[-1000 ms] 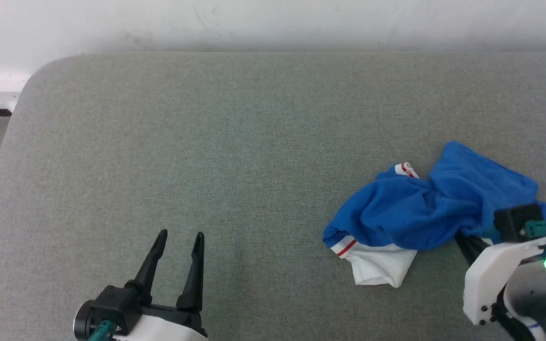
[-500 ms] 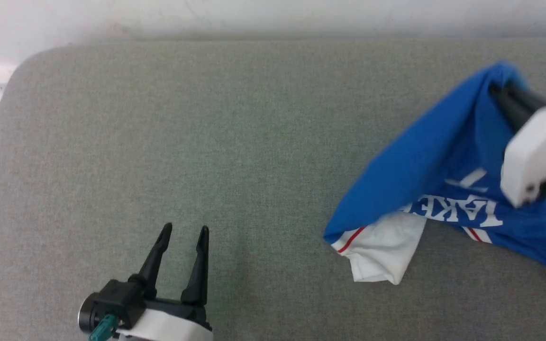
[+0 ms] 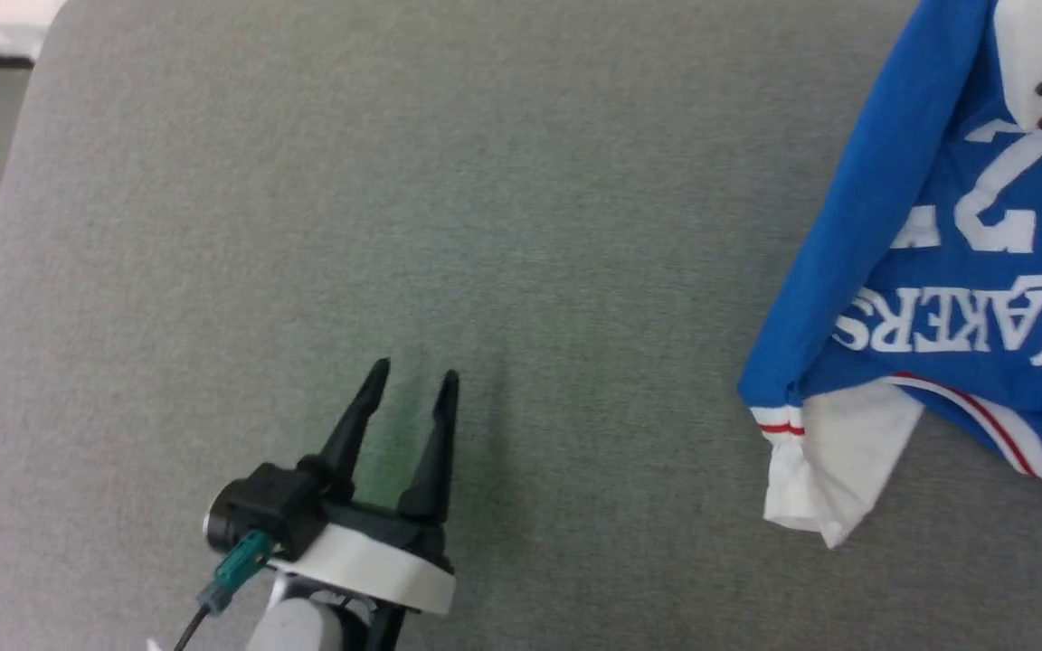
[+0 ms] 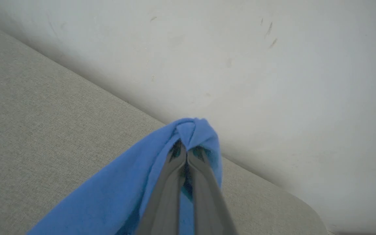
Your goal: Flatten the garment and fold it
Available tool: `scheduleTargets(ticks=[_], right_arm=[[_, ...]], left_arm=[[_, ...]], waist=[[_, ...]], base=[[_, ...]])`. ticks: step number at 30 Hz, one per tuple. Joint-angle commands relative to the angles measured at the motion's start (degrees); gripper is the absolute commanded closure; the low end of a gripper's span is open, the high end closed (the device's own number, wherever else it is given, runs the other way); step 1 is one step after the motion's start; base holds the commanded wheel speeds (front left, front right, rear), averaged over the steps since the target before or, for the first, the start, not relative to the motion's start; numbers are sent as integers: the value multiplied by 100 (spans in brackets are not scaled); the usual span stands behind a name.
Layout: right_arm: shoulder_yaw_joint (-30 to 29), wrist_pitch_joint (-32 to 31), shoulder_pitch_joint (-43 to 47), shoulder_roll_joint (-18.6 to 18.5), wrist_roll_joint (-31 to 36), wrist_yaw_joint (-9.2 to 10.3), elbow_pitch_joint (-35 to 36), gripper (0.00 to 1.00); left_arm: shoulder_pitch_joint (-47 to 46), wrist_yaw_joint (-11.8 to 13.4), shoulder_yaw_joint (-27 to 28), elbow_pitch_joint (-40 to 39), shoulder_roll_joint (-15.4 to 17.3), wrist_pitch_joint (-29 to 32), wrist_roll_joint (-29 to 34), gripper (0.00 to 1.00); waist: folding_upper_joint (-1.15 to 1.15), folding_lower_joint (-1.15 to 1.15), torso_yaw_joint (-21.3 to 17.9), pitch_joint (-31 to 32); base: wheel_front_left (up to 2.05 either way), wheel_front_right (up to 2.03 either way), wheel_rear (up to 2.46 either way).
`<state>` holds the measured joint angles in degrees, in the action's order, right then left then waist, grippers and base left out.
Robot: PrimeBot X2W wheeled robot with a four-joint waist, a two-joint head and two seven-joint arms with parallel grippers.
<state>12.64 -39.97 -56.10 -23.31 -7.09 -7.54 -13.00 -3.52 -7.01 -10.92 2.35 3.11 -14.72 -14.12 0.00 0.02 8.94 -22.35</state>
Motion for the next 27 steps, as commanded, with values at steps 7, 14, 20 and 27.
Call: scheduleTargets(ticks=[7, 14, 20, 27], right_arm=[[80, 658, -375, 238, 427, 5, -1352, 100], [8, 1029, -452, 579, 687, 5, -2263, 0], [-50, 1337, -507, 685, 589, 5, -2599, 0], [-341, 1945, -57, 646, 149, 5, -2348, 0]], left_arm=[[-438, -37, -435, 193, -23, -28, -236, 0], [-482, -39, -539, 299, -23, -28, -330, 0], [-382, -39, -387, 335, -23, -28, -177, 0], [-37, -37, -126, 281, -7, -28, 87, 0]], waist=[[0, -2, 910, -730], [0, -2, 1004, -673], [0, -2, 756, -270], [0, -2, 390, 439]], base=[[0, 0, 0], [0, 0, 0], [0, 0, 0], [0, 0, 0]])
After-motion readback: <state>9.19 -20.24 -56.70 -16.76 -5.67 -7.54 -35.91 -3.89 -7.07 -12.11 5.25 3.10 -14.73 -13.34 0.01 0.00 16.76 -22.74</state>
